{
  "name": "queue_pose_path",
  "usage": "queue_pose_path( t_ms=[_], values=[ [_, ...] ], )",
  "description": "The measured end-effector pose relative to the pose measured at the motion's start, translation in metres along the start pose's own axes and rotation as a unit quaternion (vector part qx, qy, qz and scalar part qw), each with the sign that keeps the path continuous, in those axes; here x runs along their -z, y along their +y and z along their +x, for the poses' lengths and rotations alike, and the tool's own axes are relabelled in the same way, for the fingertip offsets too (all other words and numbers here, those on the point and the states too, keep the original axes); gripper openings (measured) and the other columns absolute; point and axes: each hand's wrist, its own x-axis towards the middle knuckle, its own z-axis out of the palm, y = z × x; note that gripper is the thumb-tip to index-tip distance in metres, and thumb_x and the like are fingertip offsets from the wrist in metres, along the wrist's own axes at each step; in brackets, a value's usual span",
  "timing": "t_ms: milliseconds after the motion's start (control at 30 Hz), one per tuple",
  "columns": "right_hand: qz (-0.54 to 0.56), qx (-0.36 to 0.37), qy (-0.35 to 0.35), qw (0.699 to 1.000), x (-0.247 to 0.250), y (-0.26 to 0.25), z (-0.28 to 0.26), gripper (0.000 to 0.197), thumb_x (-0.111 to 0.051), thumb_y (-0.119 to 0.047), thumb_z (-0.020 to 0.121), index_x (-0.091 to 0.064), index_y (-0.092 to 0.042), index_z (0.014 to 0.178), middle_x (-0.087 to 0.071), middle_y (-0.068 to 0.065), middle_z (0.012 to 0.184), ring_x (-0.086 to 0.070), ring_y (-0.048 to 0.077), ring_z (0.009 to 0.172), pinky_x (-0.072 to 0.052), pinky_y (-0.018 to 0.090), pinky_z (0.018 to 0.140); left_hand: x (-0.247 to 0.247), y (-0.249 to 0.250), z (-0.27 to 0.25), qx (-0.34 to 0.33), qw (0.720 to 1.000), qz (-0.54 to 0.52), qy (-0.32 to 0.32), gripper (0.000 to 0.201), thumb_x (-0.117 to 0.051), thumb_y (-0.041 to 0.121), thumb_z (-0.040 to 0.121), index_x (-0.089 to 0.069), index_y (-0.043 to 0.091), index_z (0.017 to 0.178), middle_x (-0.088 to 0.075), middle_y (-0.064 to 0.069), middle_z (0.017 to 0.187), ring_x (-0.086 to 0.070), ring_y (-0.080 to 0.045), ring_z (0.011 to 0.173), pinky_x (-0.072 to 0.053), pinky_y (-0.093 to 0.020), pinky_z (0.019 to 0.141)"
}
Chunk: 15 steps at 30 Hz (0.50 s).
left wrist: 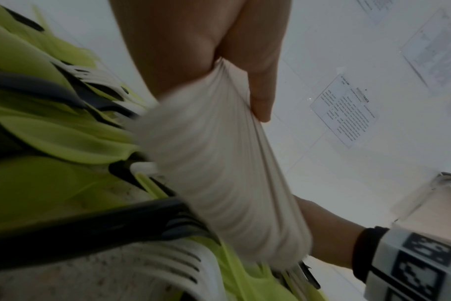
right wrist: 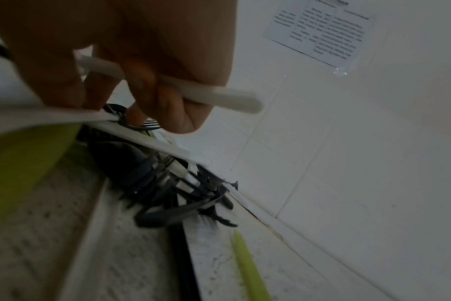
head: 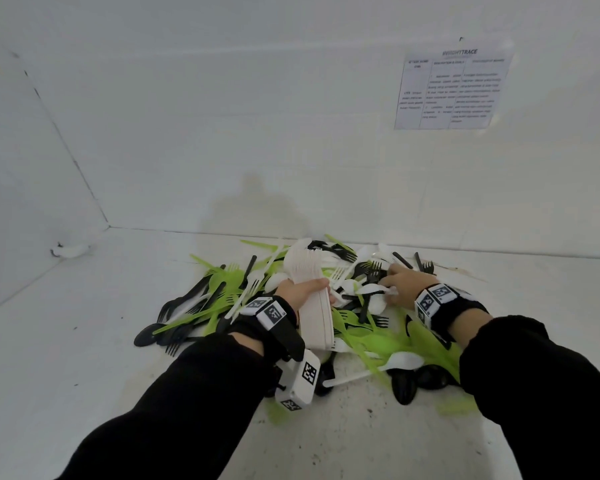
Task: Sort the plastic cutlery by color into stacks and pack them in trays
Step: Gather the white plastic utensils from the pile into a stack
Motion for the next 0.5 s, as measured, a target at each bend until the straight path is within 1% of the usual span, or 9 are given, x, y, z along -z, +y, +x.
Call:
queue_pose_path(
  t_ms=[67, 100, 133, 233, 300, 333, 400, 433, 500],
  values=[
    [-0.047, 0.013, 0.001, 0.999, -0.004, 0.000, -0.001, 0.033, -0.047, -0.033, 0.092, -0.054, -0.027, 0.123, -0.043, -0.003, 0.128, -0.046, 0.017, 0.121, -0.038, 0.027, 0.091, -0.001, -0.002, 0.002, 0.000, 1.000, 0.001, -0.008, 0.011, -0.070, 0.005, 0.079, -0.061, -0.001, 0.077, -0.068, -0.010, 0.059, -0.067, -0.024, 0.056, -0.057, -0.037, 0.067],
    [-0.064, 0.017, 0.010, 0.998, -0.005, 0.000, -0.002, 0.031, -0.044, -0.033, 0.093, -0.054, -0.026, 0.121, -0.045, -0.004, 0.127, -0.044, 0.015, 0.121, -0.037, 0.024, 0.089, -0.002, -0.002, 0.002, 0.001, 1.000, 0.006, -0.012, 0.011, -0.069, 0.005, 0.080, -0.061, -0.001, 0.077, -0.068, -0.009, 0.058, -0.067, -0.022, 0.054, -0.057, -0.037, 0.066],
    [-0.075, 0.017, 0.022, 0.997, -0.006, 0.000, -0.003, 0.030, -0.044, -0.032, 0.094, -0.054, -0.024, 0.121, -0.046, -0.004, 0.125, -0.044, 0.015, 0.120, -0.036, 0.022, 0.087, -0.004, -0.003, 0.002, 0.003, 1.000, 0.010, -0.019, 0.011, -0.068, 0.006, 0.081, -0.061, 0.000, 0.076, -0.068, -0.009, 0.058, -0.067, -0.022, 0.054, -0.057, -0.038, 0.068],
    [-0.036, -0.008, 0.054, 0.998, -0.006, -0.001, -0.002, 0.027, -0.051, -0.032, 0.090, -0.058, -0.021, 0.113, -0.043, -0.004, 0.120, -0.053, 0.017, 0.109, -0.044, 0.029, 0.079, -0.007, -0.004, 0.001, 0.011, 0.999, 0.020, -0.032, 0.014, -0.066, 0.009, 0.083, -0.061, 0.001, 0.073, -0.068, -0.009, 0.057, -0.066, -0.023, 0.057, -0.053, -0.043, 0.080],
    [0.021, -0.034, 0.070, 0.997, -0.004, 0.000, 0.000, 0.031, -0.056, -0.036, 0.088, -0.059, -0.015, 0.110, -0.039, -0.001, 0.123, -0.055, 0.019, 0.104, -0.042, 0.030, 0.073, -0.008, -0.005, 0.000, 0.015, 0.999, 0.021, -0.041, 0.015, -0.064, 0.008, 0.085, -0.060, 0.002, 0.072, -0.068, -0.010, 0.057, -0.065, -0.023, 0.057, -0.053, -0.043, 0.081],
    [0.050, -0.047, 0.089, 0.994, -0.003, 0.000, 0.000, 0.035, -0.058, -0.038, 0.087, -0.060, -0.011, 0.108, -0.037, 0.001, 0.123, -0.053, 0.020, 0.104, -0.041, 0.030, 0.074, -0.009, -0.005, 0.000, 0.017, 0.999, 0.025, -0.044, 0.014, -0.064, 0.009, 0.085, -0.061, 0.002, 0.073, -0.068, -0.011, 0.059, -0.065, -0.023, 0.058, -0.052, -0.043, 0.082],
    [0.094, -0.071, 0.153, 0.981, 0.001, 0.002, 0.001, 0.039, -0.061, -0.041, 0.085, -0.063, -0.005, 0.101, -0.035, 0.005, 0.124, -0.048, 0.022, 0.110, -0.043, 0.033, 0.083, -0.010, -0.005, -0.001, 0.017, 0.998, 0.031, -0.047, 0.012, -0.067, 0.011, 0.082, -0.063, 0.001, 0.078, -0.070, -0.014, 0.067, -0.067, -0.024, 0.060, -0.055, -0.043, 0.082],
    [0.103, -0.081, 0.176, 0.976, 0.002, 0.002, 0.001, 0.041, -0.060, -0.041, 0.085, -0.064, -0.003, 0.101, -0.036, 0.007, 0.125, -0.045, 0.024, 0.113, -0.043, 0.035, 0.088, -0.010, -0.005, -0.001, 0.016, 0.998, 0.026, -0.048, 0.012, -0.068, 0.010, 0.081, -0.063, 0.000, 0.081, -0.070, -0.016, 0.071, -0.067, -0.024, 0.058, -0.057, -0.040, 0.076],
    [0.132, -0.102, 0.199, 0.966, 0.008, 0.001, 0.004, 0.046, -0.055, -0.043, 0.089, -0.062, 0.000, 0.104, -0.040, 0.012, 0.125, -0.042, 0.029, 0.116, -0.041, 0.039, 0.096, -0.012, -0.004, -0.002, 0.014, 0.999, 0.011, -0.051, 0.014, -0.068, 0.007, 0.081, -0.060, -0.003, 0.087, -0.066, -0.019, 0.078, -0.067, -0.023, 0.053, -0.058, -0.033, 0.058]
  ],
)
